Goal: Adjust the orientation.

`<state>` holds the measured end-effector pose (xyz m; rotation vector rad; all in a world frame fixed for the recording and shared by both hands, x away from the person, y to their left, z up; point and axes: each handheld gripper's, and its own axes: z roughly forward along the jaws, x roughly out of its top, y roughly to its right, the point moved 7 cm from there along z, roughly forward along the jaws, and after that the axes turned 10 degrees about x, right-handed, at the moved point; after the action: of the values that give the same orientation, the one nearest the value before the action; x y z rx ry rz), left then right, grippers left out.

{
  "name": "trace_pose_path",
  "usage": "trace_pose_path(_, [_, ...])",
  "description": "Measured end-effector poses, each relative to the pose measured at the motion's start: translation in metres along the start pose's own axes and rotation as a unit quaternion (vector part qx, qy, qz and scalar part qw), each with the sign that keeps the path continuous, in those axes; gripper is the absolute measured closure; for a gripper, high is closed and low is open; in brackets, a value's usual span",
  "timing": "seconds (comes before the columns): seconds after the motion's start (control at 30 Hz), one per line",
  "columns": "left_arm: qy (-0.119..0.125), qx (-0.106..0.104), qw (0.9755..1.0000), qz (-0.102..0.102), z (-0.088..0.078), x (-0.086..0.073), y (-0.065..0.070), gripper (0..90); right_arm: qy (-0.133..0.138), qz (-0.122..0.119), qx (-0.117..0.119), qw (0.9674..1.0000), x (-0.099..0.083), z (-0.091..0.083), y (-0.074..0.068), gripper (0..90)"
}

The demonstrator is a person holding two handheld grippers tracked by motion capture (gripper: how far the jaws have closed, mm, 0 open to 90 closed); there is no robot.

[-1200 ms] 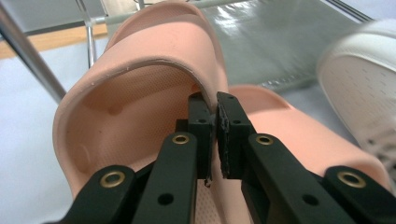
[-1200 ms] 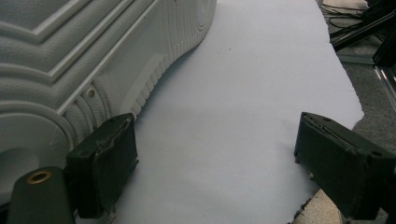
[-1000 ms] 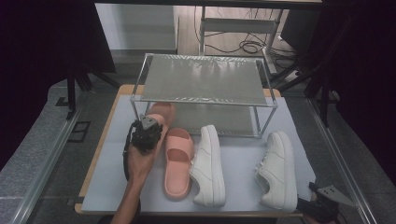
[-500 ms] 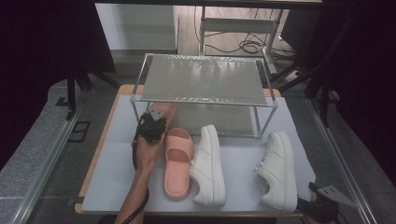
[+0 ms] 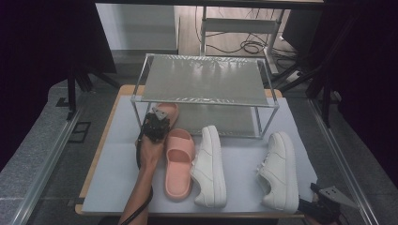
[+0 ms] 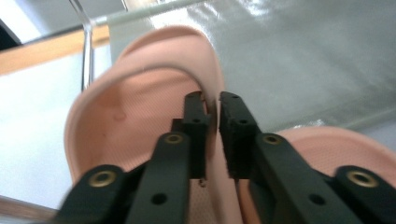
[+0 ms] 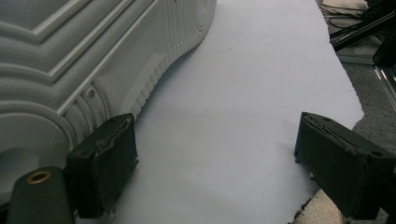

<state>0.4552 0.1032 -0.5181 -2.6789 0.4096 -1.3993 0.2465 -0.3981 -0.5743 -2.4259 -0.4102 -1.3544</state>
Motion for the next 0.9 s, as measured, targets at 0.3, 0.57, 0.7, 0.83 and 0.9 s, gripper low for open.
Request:
trace_pose_path(0.3, [0.008, -0.036, 0.9992, -0.015, -0.028, 0.001, -0.001, 68.0, 0.001, 0.000, 0.000, 1.0000, 0.000, 0.000, 0.000, 13.1])
trace_pose_path(0.57, [0.002, -0.073, 0.9967, -0.037, -0.056, -0.016, -0.012, 58.9, 0.002, 0.000, -0.001, 1.0000, 0.000, 0.000, 0.000, 13.1])
trace_pose_path(0.7, [-0.001, -0.083, 0.9955, -0.044, -0.069, -0.025, -0.017, 56.3, 0.001, 0.000, -0.002, 1.0000, 0.000, 0.000, 0.000, 13.1])
trace_pose_path(0.83, [-0.002, -0.090, 0.9949, -0.045, -0.086, -0.039, -0.025, 54.7, 0.000, -0.001, -0.002, 1.0000, 0.000, 0.000, 0.000, 13.1])
trace_pose_path(0.9, [-0.004, -0.089, 0.9951, -0.043, -0.089, -0.043, -0.027, 54.6, 0.001, -0.001, -0.003, 1.0000, 0.000, 0.000, 0.000, 13.1])
